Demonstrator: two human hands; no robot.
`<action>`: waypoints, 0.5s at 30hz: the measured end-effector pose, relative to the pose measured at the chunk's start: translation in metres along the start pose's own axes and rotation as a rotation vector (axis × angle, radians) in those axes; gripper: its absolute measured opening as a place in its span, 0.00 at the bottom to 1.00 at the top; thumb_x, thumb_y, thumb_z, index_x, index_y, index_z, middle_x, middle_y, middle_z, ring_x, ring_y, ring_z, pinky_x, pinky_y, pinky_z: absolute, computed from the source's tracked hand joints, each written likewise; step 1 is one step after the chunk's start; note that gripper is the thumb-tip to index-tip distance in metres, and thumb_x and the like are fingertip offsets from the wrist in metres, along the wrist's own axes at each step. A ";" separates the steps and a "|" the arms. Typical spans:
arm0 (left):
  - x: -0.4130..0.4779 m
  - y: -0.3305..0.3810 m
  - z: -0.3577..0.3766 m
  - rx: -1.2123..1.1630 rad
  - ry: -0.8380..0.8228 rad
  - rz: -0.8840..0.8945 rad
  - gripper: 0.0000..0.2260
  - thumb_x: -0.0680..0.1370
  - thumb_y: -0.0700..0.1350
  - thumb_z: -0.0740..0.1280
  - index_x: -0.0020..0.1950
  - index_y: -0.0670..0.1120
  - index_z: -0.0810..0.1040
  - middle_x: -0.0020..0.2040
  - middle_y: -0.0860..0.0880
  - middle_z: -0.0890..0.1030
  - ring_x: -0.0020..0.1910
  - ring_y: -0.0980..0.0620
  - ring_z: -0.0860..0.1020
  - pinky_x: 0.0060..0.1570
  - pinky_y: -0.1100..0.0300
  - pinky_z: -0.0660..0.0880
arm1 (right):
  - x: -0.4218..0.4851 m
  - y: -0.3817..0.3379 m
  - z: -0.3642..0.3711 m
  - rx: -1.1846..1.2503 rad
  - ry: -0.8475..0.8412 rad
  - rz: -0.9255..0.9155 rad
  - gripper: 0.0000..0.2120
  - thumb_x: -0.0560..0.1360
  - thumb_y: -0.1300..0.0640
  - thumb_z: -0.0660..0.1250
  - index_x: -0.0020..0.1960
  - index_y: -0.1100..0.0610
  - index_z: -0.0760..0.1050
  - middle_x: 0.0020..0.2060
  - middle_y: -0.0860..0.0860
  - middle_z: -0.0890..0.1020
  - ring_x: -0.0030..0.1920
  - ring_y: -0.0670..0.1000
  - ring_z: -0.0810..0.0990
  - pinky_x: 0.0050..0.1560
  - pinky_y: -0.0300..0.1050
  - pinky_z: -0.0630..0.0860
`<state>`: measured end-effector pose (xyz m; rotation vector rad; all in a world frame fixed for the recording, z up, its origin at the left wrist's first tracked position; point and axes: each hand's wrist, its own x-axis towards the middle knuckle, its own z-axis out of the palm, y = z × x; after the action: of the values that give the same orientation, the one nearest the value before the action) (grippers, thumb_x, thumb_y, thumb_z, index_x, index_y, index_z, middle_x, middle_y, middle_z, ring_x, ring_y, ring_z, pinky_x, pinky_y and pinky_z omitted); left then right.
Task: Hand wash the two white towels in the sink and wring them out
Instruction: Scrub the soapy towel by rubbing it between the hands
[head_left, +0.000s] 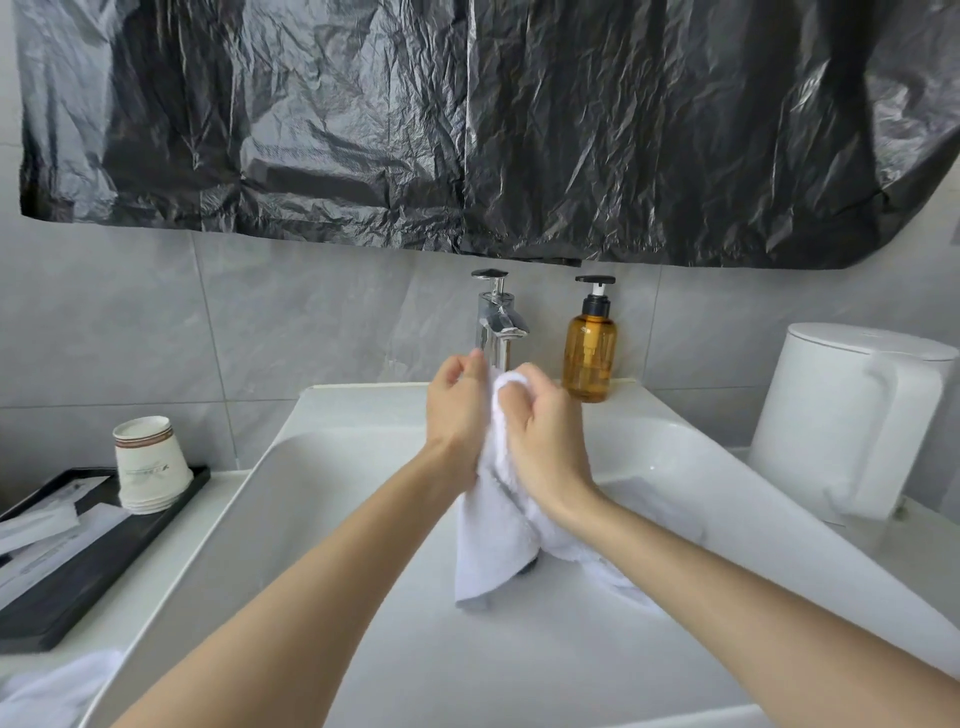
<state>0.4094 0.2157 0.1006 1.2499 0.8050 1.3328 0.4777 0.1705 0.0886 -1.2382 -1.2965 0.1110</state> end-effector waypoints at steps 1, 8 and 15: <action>0.002 -0.001 -0.003 -0.015 0.000 -0.020 0.16 0.83 0.48 0.60 0.36 0.47 0.65 0.29 0.49 0.66 0.29 0.52 0.66 0.30 0.58 0.64 | -0.002 -0.002 0.000 0.003 -0.042 -0.015 0.18 0.77 0.64 0.59 0.31 0.50 0.62 0.22 0.43 0.67 0.28 0.43 0.64 0.30 0.38 0.60; -0.002 0.002 -0.001 -0.052 -0.033 -0.066 0.15 0.83 0.47 0.60 0.36 0.47 0.66 0.30 0.48 0.67 0.30 0.51 0.67 0.30 0.58 0.64 | 0.001 -0.001 0.000 -0.001 0.002 0.007 0.19 0.77 0.65 0.59 0.31 0.50 0.62 0.23 0.43 0.69 0.27 0.43 0.65 0.30 0.38 0.60; -0.006 0.000 0.002 -0.069 -0.066 -0.102 0.14 0.83 0.46 0.59 0.38 0.47 0.69 0.31 0.47 0.71 0.32 0.50 0.71 0.34 0.59 0.68 | 0.014 0.006 0.000 -0.014 0.101 0.053 0.12 0.77 0.62 0.58 0.36 0.55 0.69 0.27 0.46 0.70 0.30 0.45 0.66 0.34 0.42 0.65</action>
<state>0.4107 0.2095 0.0995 1.1774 0.7605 1.2209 0.4860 0.1823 0.0932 -1.2751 -1.1796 0.0766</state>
